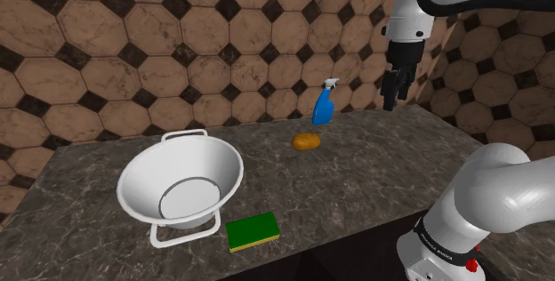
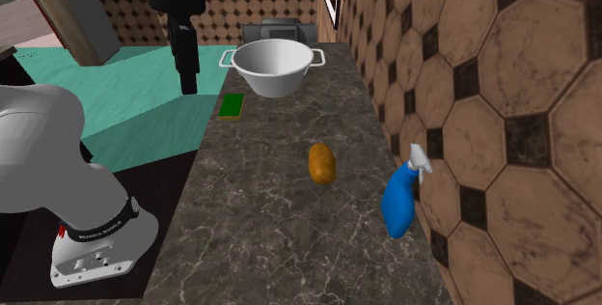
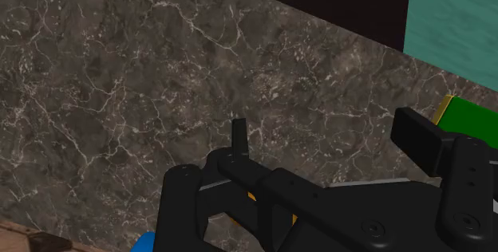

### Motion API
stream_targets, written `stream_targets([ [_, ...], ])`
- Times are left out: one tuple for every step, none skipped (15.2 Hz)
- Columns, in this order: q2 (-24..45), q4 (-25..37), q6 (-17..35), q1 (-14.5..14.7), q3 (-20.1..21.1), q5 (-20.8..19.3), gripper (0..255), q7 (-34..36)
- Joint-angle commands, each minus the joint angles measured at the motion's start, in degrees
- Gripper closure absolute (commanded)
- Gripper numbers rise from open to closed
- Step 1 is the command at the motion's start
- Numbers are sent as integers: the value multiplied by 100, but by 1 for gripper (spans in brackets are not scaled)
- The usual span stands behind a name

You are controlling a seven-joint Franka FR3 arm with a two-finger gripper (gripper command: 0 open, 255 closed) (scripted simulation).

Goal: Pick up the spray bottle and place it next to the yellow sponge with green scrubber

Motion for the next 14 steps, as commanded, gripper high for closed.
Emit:
stream_targets([
  [0, 0, 0, 0, 0, 0, 0, 0],
  [-48, -107, 156, 1, -175, -115, 0, -274],
  [-81, -204, 316, 3, -355, -229, 0, -545],
  [-97, -289, 482, 5, -538, -340, 0, -815],
  [-98, -363, 652, 6, -723, -446, 0, -1086],
  [-82, -424, 827, 11, -914, -548, 0, -1355],
  [-49, -474, 1005, 18, -1106, -644, 0, -1624],
  [1, -511, 1187, 27, -1299, -731, 0, -1894],
  [67, -536, 1372, 43, -1497, -811, 0, -2164],
  [150, -548, 1559, 66, -1696, -881, 0, -2435],
  [249, -547, 1748, 95, -1897, -940, 0, -2707],
  [362, -533, 1937, 136, -2102, -987, 0, -2981],
  [489, -506, 2125, 188, -2311, -1021, 0, -3256],
  [631, -467, 2312, 250, -2521, -1039, 0, -3536],
])
